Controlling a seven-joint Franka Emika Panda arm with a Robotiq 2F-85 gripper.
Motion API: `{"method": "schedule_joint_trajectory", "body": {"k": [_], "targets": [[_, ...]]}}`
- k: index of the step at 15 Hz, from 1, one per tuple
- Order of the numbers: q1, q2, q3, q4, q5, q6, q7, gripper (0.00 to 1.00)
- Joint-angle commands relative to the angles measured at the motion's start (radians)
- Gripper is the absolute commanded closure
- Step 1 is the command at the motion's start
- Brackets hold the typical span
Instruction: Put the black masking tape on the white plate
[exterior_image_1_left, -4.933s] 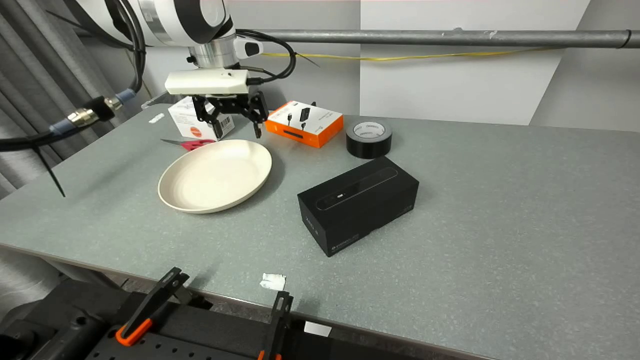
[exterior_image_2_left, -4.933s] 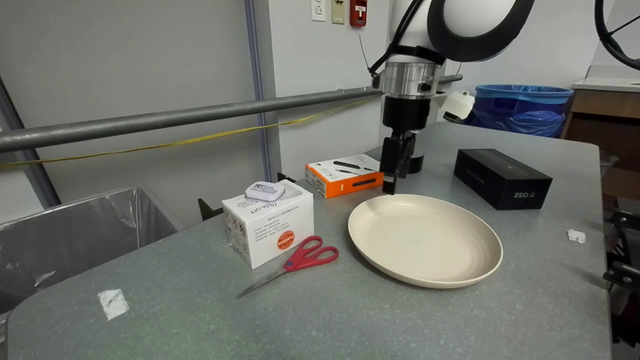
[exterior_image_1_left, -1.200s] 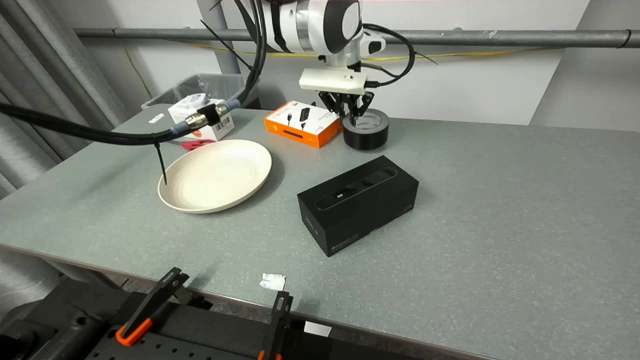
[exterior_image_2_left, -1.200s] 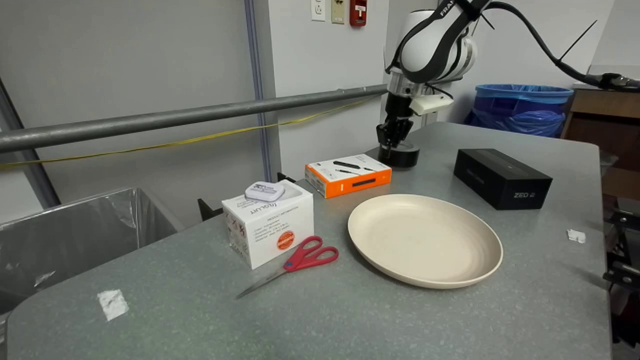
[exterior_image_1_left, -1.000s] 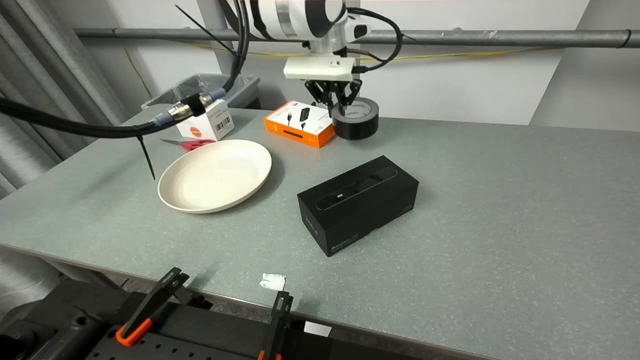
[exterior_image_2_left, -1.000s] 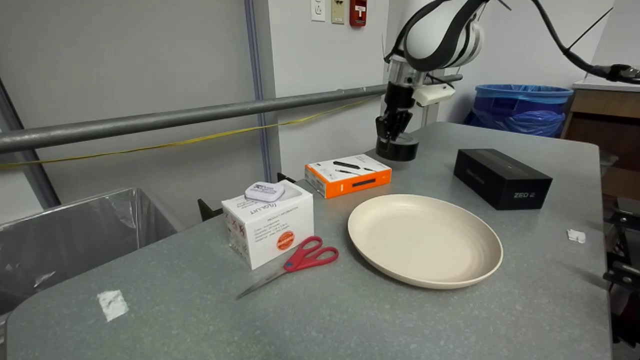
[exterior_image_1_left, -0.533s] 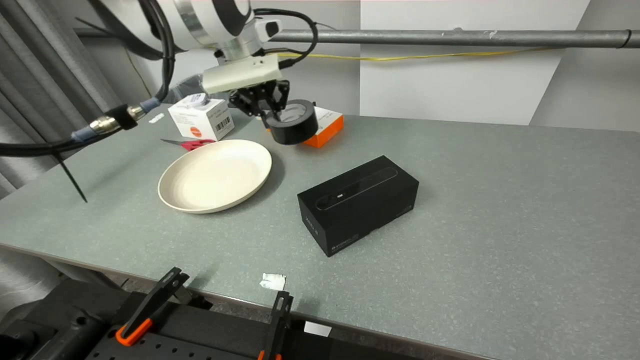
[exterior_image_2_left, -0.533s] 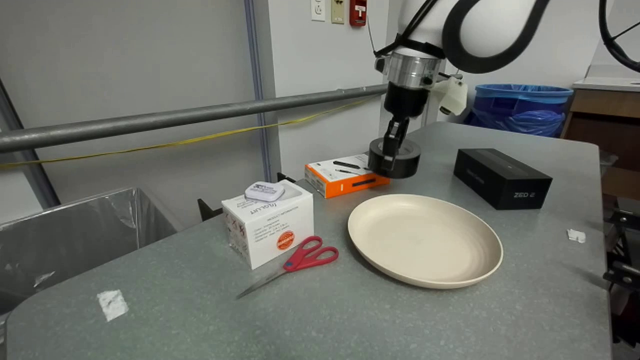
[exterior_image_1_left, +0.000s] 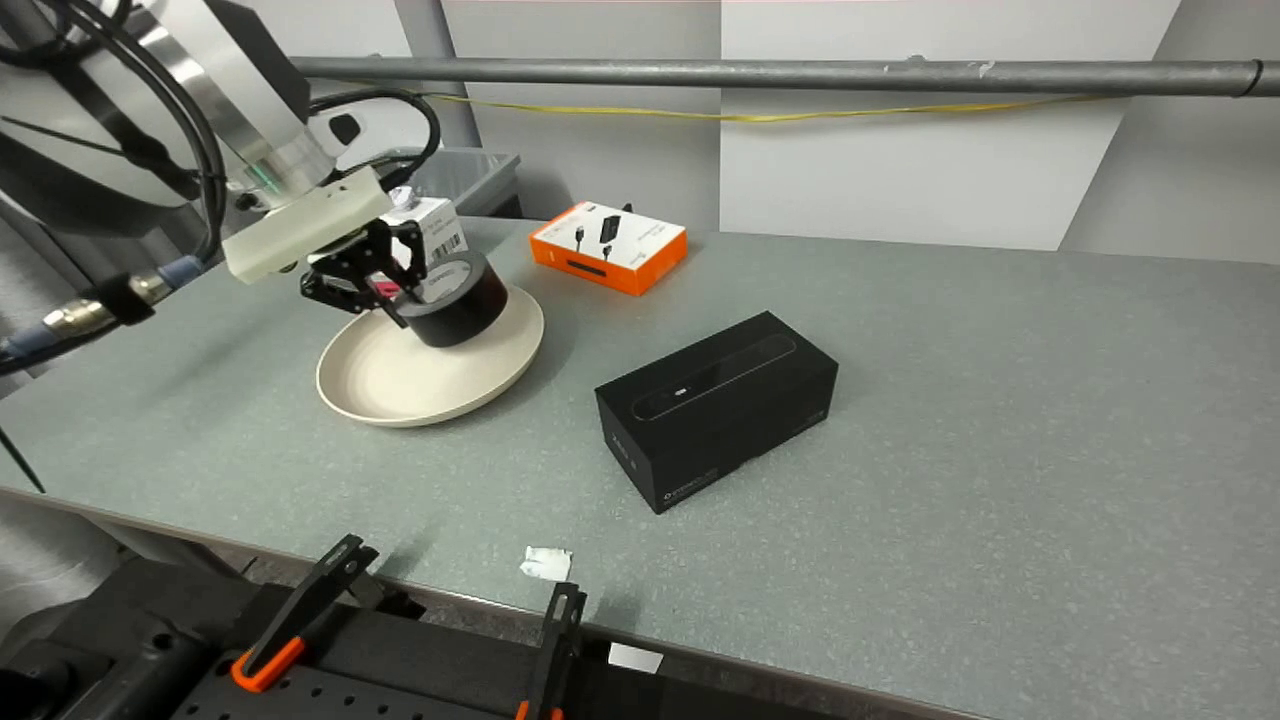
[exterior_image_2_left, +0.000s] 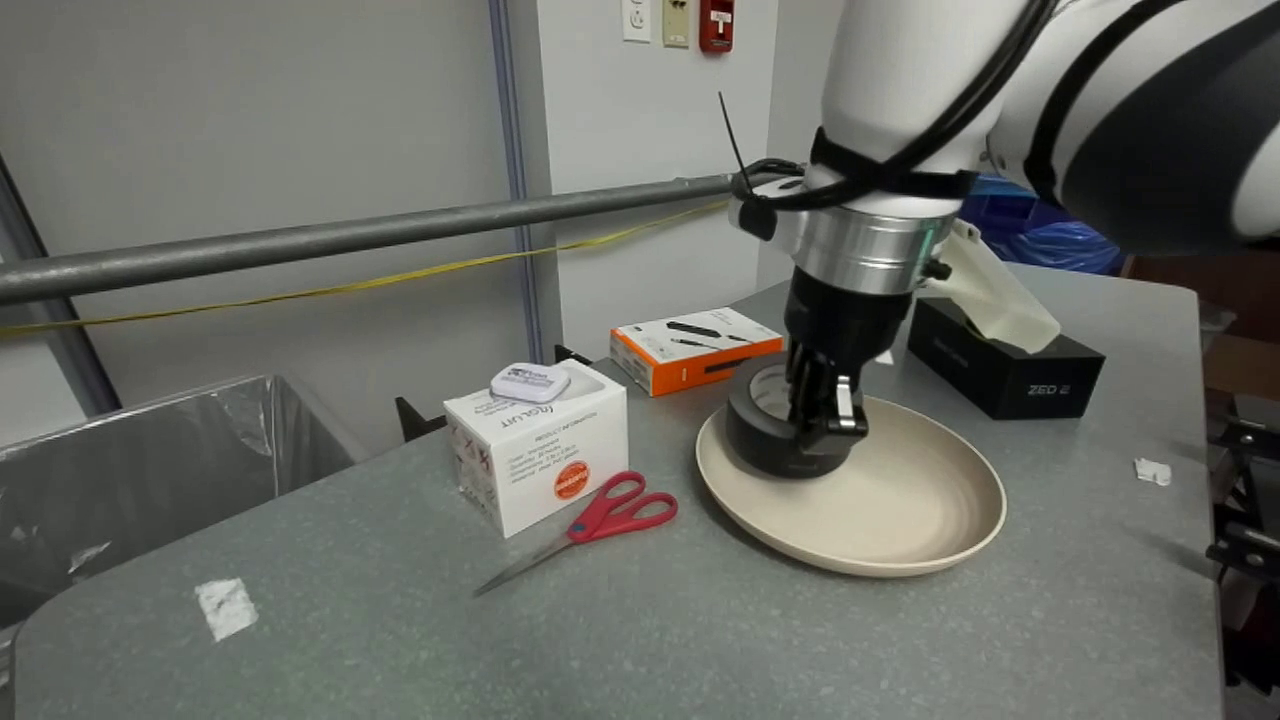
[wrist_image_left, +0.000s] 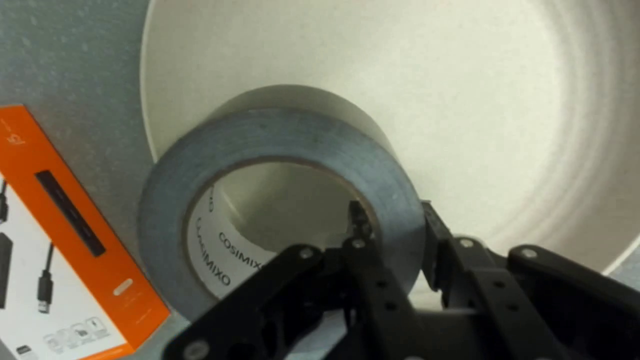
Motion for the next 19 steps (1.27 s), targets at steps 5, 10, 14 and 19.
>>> {"method": "schedule_joint_trajectory", "body": {"k": [5, 10, 14, 19], "targets": [[-0.006, -0.006, 0.040, -0.034, -0.036, 0.040, 0.012, 0.34], [-0.059, -0.047, 0.040, -0.068, -0.018, 0.072, -0.016, 0.00], [-0.140, -0.070, 0.084, -0.073, 0.080, 0.051, -0.078, 0.00], [-0.089, -0.027, 0.049, -0.040, 0.032, 0.032, -0.032, 0.00]]}}
